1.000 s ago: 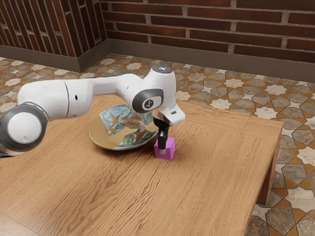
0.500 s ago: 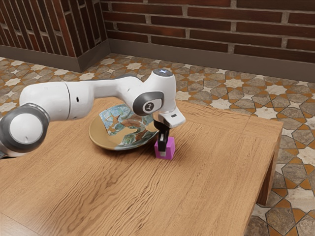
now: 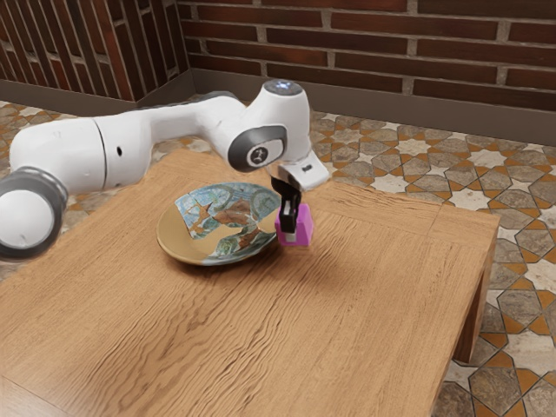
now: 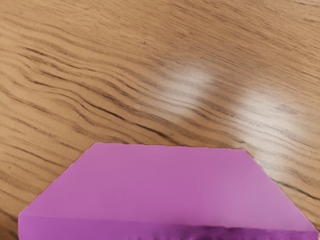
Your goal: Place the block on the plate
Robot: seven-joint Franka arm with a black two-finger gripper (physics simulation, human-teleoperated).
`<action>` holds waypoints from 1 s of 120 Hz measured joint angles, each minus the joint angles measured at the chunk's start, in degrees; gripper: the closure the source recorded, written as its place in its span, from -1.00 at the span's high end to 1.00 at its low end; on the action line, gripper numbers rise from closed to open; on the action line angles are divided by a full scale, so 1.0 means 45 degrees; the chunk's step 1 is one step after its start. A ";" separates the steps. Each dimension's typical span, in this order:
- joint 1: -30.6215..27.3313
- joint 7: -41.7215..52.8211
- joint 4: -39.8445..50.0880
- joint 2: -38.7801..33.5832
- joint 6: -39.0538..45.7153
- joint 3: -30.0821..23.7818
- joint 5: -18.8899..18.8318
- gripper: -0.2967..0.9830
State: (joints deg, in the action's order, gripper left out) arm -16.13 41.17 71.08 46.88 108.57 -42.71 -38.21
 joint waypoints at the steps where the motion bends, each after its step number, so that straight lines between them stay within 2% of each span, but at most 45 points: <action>1: -0.0049 -0.0004 0.0060 -0.0102 0.0003 0.0008 0.0014 0.03; 12: -0.0776 -0.0046 0.0634 -0.1058 0.0036 0.0062 0.0156 0.03; 25: -0.1534 -0.0098 0.0848 -0.1303 0.0097 0.0540 0.0243 0.05; 38: -0.1925 -0.0185 0.0927 -0.0902 0.0286 0.1178 0.0280 0.06; 63: -0.2171 -0.0356 0.0780 0.0156 0.0618 0.1491 0.0231 0.07; 85: -0.2179 -0.0497 0.0828 -0.0209 0.0790 0.1554 0.0387 0.32; 94: -0.2001 -0.0595 0.1158 -0.1184 0.0822 0.2035 0.1065 0.38; 101: -0.1713 -0.0700 0.1748 -0.2205 0.0844 0.2900 0.2105 0.42; 109: -0.0646 -0.0882 0.2742 -0.3551 0.0881 0.4810 0.3688 0.45; 120: 0.1754 -0.1234 0.4784 -0.5606 0.1060 0.8022 0.5702 0.48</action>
State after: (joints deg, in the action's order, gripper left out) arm -8.23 35.62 92.61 21.65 113.35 -6.61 -12.55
